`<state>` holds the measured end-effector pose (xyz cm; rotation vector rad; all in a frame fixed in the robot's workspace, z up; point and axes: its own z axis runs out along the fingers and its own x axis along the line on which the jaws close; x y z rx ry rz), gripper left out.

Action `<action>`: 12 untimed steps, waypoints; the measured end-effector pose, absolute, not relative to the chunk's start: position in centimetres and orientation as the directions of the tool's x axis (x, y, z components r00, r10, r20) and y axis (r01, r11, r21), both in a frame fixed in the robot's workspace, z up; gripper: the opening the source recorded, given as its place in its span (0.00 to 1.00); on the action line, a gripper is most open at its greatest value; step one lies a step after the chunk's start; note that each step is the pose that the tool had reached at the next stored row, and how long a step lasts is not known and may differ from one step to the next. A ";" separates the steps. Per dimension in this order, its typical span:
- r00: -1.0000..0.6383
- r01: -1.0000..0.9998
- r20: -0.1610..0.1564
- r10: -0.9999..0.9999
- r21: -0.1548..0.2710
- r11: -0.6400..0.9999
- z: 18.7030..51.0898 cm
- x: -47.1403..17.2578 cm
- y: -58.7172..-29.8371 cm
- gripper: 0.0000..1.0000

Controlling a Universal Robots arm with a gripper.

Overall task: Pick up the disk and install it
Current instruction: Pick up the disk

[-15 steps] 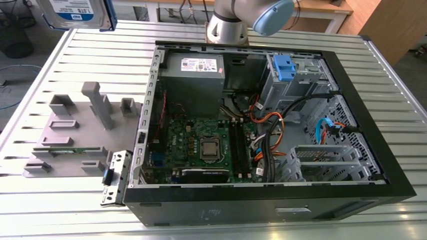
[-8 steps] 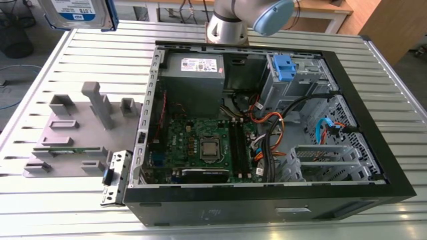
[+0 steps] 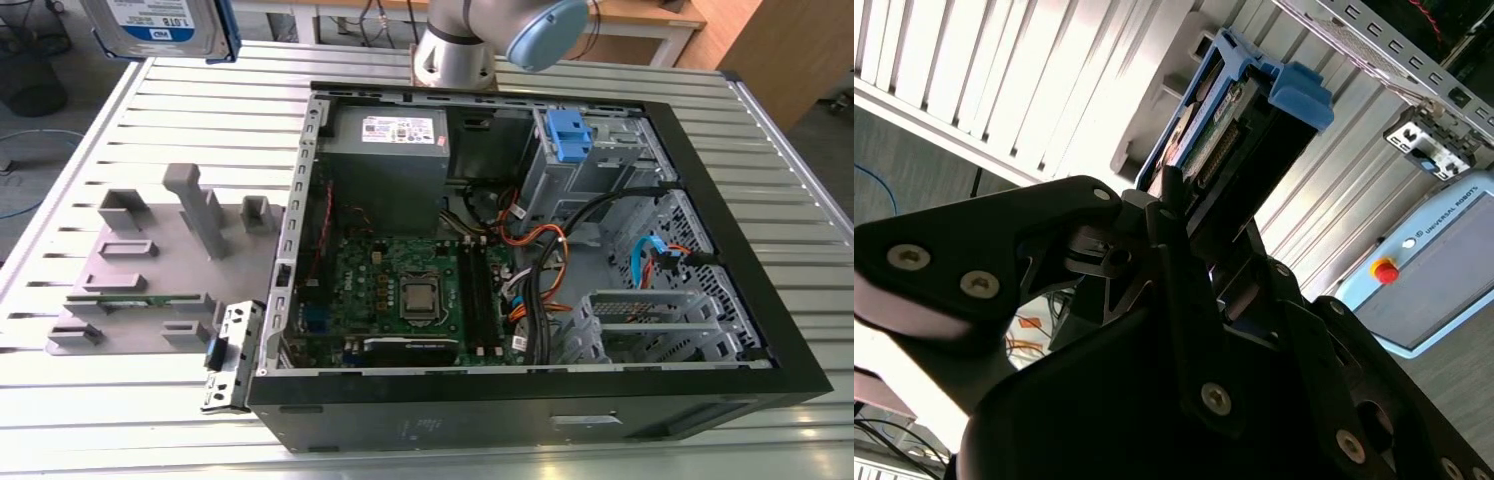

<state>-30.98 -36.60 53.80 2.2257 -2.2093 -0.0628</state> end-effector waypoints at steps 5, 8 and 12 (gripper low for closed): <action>0.007 -0.999 -0.025 -1.000 0.032 -0.008 53.8 -30.8 -36.6 0.35; 0.007 -0.999 -0.025 -1.000 0.032 -0.008 53.8 -30.7 -36.6 0.35; 0.007 -0.999 -0.025 -1.000 0.032 -0.008 53.8 -30.5 -36.6 0.35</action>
